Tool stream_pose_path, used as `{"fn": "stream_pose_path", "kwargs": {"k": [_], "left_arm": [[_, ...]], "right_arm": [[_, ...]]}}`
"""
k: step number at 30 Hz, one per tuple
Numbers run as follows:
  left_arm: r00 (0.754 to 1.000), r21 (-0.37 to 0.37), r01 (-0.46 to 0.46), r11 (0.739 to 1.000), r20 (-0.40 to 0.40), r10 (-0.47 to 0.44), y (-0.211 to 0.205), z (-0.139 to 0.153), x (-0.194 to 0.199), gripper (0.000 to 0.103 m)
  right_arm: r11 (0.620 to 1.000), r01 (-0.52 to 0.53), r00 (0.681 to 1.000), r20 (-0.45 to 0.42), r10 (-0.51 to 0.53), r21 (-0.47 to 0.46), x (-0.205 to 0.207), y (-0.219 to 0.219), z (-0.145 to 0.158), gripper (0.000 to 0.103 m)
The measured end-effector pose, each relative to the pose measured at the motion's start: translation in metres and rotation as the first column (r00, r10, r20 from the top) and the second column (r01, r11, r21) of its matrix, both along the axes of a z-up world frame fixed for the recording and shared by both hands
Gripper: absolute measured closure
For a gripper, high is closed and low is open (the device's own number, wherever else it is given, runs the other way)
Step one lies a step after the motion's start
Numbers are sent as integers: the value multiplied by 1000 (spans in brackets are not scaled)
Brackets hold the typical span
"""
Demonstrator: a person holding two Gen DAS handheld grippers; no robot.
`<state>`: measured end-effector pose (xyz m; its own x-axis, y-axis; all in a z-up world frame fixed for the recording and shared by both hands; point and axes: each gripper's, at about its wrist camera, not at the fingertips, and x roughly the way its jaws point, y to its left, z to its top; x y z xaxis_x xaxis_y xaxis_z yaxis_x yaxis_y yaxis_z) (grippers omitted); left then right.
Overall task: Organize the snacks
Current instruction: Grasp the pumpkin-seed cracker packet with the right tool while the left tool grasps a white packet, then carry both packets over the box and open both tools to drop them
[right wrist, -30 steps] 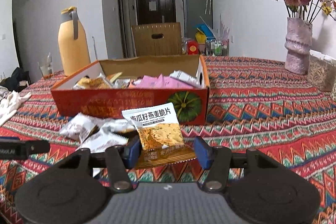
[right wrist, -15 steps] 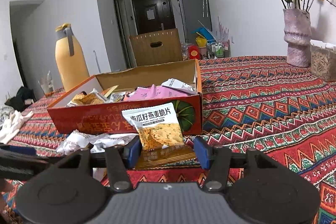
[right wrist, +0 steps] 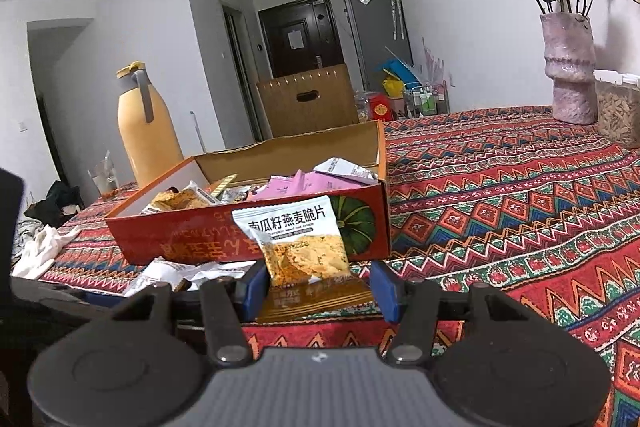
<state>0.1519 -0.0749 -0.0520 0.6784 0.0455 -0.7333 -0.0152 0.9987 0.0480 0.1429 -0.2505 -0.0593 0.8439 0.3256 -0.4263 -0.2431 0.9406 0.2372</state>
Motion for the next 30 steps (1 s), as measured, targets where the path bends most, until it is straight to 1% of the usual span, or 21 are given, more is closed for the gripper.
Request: {"fn": "stream_pose_path", "kwargs": {"k": [3, 5, 8, 9, 10, 17, 21, 25, 30], "left_arm": [[1000, -19, -9, 1000, -5, 8, -2, -1, 2, 18], [1000, -30, -10, 999, -4, 10, -4, 0, 3, 24], [1000, -37, -4, 999, 9, 5, -7, 1, 2, 40], [1000, -41, -4, 999, 14, 4, -7, 2, 1, 53], [1000, -52, 1, 999, 19, 0, -6, 3, 0, 59], [1000, -83, -5, 997, 29, 7, 1, 7, -8, 60], [999, -96, 8, 995, 52, -3, 5, 13, -16, 60], [997, -94, 12, 995, 82, -4, 9, 25, -23, 60], [991, -111, 14, 994, 136, 1, 17, 44, -30, 60]], "right_arm": [[1000, -2, 1000, -1, 2, 1, 0, 0, 0, 49], [1000, -1, 1000, 0, 1, 1, 0, 0, 0, 49], [1000, 0, 1000, 7, 0, -1, -1, 1, 0, 49], [1000, 1, 1000, 9, -1, 0, -1, 1, 0, 49], [1000, 1, 1000, 14, -1, 1, -2, 1, 1, 49], [1000, 3, 999, 44, -2, -17, -10, 3, 6, 49], [1000, 13, 999, 47, -12, -25, -13, 2, 10, 49], [999, 22, 998, 57, -20, -35, -16, 4, 16, 49], [999, 31, 996, 84, -27, -44, -18, 7, 27, 49]]}}
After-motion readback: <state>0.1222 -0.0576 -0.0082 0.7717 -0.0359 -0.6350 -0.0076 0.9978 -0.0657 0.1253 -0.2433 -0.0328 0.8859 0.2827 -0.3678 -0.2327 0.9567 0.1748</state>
